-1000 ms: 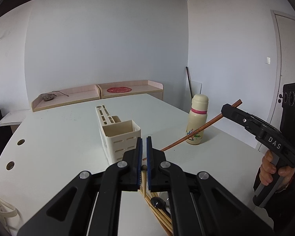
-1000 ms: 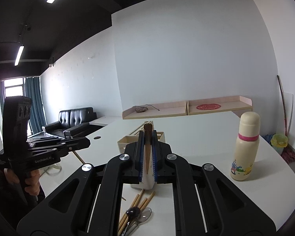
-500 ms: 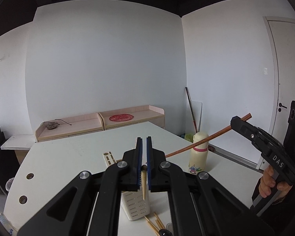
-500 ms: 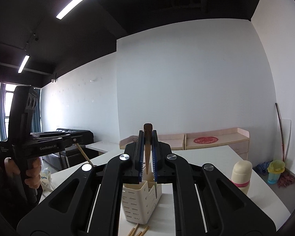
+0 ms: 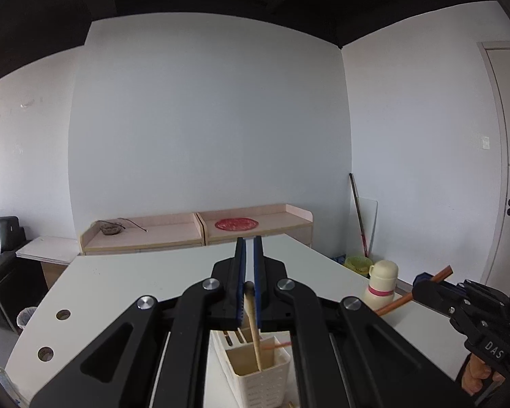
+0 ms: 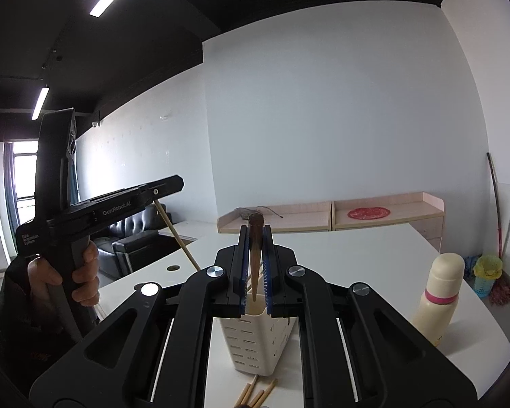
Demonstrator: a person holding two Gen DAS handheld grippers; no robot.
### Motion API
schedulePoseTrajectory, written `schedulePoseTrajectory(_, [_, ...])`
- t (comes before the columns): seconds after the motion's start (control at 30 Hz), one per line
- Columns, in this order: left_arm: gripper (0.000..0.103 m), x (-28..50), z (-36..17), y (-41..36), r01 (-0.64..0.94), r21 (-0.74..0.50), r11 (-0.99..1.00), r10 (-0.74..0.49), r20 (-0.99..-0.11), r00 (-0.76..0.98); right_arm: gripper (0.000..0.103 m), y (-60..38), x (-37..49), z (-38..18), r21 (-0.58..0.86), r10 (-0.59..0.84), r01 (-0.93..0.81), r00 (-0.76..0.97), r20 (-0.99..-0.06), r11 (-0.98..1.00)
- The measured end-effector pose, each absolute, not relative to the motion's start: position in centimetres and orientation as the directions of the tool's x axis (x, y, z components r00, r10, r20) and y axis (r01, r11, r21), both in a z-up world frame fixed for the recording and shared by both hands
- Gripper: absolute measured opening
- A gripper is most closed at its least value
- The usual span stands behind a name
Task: Organize utensils
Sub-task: 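Lower both chopsticks into the holder and open both tools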
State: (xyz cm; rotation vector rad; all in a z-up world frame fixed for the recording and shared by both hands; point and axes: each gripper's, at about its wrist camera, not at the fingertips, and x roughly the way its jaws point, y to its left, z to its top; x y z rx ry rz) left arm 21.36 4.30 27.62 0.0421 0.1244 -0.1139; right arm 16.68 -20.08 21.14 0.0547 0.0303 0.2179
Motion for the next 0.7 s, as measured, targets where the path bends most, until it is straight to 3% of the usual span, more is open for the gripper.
schedulePoseTrajectory(0.17, [0.004,22.1,27.7,5.6,0.107,-0.032,0.994,-0.110,-0.108,0.988,0.007,-18.7,18.5,20.5,0.067,0.207,-0.202,0.976,-0.065,0.977])
schedulePoseTrajectory(0.7, [0.004,24.8,27.6,5.5,0.061,-0.046,0.997,-0.063,-0.047,0.997,0.007,-17.8,22.1,18.9,0.138,0.219,-0.199,0.964,-0.148,0.970])
